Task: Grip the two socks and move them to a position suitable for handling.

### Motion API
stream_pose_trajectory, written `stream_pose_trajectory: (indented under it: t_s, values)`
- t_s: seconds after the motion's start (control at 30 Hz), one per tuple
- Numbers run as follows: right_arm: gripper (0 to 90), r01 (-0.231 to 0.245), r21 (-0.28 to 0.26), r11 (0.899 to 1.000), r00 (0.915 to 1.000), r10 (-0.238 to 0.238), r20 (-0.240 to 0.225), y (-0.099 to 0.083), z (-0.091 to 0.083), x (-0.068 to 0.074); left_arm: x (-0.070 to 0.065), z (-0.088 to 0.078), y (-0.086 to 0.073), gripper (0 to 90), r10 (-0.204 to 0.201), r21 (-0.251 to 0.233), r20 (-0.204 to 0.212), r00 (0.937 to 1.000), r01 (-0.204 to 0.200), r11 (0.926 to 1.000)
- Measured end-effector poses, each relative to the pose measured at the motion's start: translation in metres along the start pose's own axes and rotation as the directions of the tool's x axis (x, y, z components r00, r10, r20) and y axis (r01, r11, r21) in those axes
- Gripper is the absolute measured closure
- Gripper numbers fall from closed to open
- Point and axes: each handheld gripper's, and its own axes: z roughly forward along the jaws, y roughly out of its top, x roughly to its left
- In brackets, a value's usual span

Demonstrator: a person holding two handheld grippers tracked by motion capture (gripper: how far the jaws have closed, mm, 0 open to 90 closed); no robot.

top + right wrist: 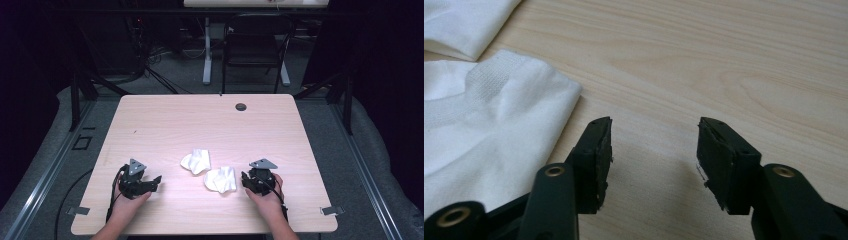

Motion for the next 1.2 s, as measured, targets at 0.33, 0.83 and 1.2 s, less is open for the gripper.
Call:
stream_pose_trajectory:
  t_s: [0.33, 0.83, 1.2]
  values:
    - [52.7, -0.015, -0.003, 1.0, 0.9998, 0.015, -0.015, 0.002, 0.001, 0.0, -0.001, -0.003, -0.001, 27.1, 0.004, -0.005, -0.006, 1.0, -0.004, 1.0]
    - [59.0, 0.01, -0.025, 1.0, 0.999, -0.011, -0.043, 0.008, 0.0, 0.007, -0.007, -0.006, -0.001, 29.3, 0.008, -0.019, 0.026, 0.9996, -0.008, 0.9998]
    - [64.2, -0.003, -0.034, 0.999, 0.9925, -0.002, -0.122, 0.017, -0.001, 0.023, -0.015, -0.007, 0.0, 33.8, 0.025, -0.021, 0.079, 0.9966, -0.023, 0.9995]
